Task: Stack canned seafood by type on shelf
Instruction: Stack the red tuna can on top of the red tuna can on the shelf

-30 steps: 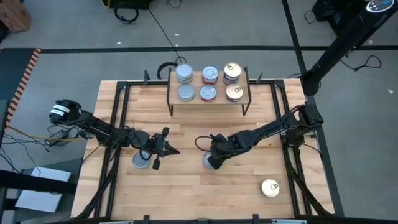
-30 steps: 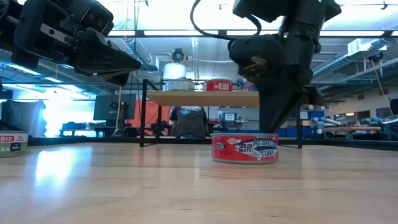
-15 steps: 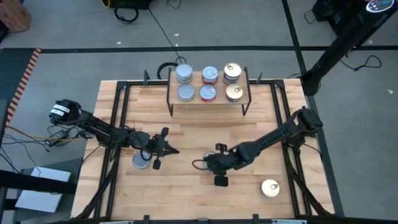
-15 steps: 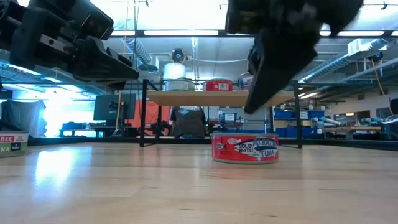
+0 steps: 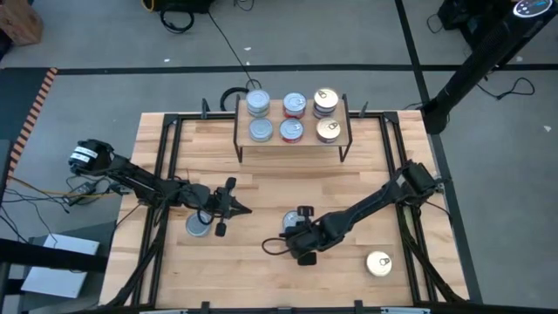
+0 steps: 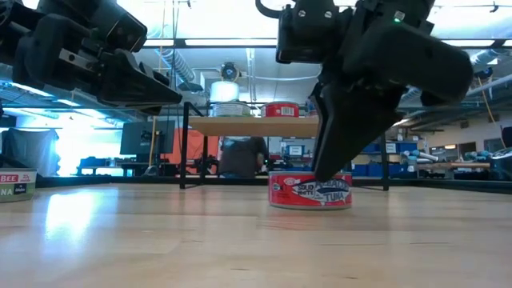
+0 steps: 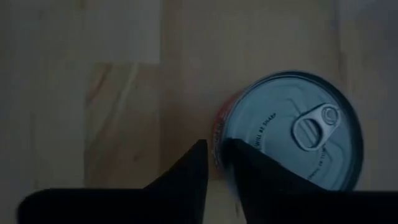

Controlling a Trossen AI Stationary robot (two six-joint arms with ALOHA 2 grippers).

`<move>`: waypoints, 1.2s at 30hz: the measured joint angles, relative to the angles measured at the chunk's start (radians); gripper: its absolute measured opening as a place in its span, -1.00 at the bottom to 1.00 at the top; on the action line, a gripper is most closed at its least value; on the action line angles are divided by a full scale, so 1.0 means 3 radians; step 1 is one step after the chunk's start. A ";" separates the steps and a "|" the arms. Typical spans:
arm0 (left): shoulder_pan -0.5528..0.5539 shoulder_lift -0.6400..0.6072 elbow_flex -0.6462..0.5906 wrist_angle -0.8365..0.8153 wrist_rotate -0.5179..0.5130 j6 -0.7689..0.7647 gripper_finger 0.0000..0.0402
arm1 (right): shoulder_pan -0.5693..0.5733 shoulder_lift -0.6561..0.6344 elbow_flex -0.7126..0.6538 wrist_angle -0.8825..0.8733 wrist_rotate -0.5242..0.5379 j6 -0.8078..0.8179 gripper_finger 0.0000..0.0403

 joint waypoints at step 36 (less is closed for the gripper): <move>0.0000 0.0003 0.0000 0.0000 0.0034 -0.0201 -0.95 | -0.0755 -0.0244 0.0337 0.0463 -0.1896 0.1156 -0.99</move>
